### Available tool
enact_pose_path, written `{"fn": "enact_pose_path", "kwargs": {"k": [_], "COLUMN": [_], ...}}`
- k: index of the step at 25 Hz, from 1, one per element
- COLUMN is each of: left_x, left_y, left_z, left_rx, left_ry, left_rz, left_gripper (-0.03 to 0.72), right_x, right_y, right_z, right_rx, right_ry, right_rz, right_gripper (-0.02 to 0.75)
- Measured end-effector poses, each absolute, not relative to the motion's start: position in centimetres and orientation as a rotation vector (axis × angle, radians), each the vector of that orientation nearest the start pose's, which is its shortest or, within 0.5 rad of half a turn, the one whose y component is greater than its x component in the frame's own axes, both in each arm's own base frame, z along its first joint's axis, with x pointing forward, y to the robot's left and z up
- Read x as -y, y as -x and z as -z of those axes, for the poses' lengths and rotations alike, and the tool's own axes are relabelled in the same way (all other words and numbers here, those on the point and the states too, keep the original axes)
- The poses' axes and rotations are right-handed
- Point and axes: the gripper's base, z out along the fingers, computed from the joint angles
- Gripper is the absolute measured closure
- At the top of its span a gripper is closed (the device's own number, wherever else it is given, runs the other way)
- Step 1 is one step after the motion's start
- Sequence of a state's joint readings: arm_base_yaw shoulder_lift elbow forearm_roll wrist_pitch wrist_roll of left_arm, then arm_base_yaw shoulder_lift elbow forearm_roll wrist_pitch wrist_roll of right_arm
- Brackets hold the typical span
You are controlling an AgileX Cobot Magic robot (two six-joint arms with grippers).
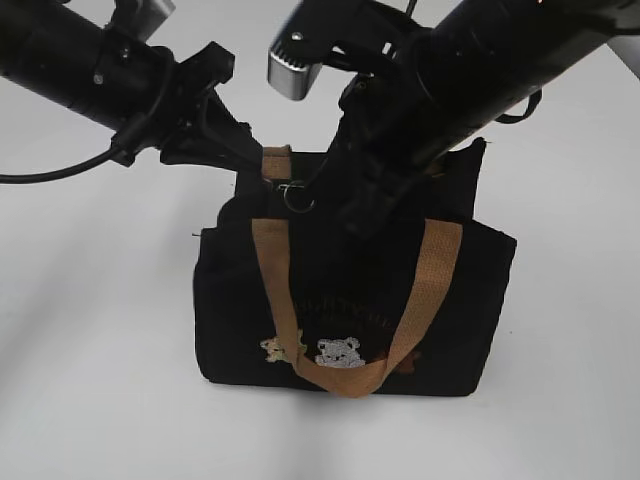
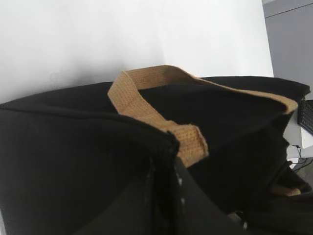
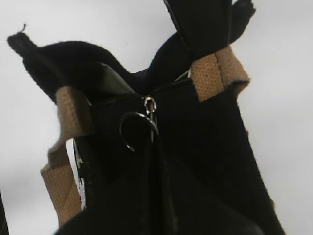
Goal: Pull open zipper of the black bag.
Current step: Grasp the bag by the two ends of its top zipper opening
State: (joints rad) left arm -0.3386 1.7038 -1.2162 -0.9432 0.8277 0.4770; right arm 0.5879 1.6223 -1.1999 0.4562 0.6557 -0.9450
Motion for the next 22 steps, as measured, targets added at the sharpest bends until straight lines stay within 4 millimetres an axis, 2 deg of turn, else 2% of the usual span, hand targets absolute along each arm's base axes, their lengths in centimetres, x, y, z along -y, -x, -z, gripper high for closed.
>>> {"fn": "enact_pose_path", "kwargs": {"k": [11, 18, 22], "left_x": [17.1, 17.1, 17.1], "left_y": [-31.7, -31.7, -31.7], "left_z": [-26.1, -26.0, -26.0], "left_rx": [-2.556, -2.557, -2.557], "left_ry": [-0.350, -0.354, -0.354], "left_rz": [1.064, 1.057, 1.057], "left_gripper": [0.668, 0.668, 0.668], "right_x": [-19.3, -18.0, -18.5], "right_y": [-26.0, -25.2, -25.2], "right_z": [-29.4, -30.1, -30.4], "right_rx": [-2.066, -2.158, -2.151], "right_ry": [1.496, 1.480, 1.420], "right_rz": [-0.229, -0.154, -0.234], "right_gripper": [0.738, 0.738, 0.738]}}
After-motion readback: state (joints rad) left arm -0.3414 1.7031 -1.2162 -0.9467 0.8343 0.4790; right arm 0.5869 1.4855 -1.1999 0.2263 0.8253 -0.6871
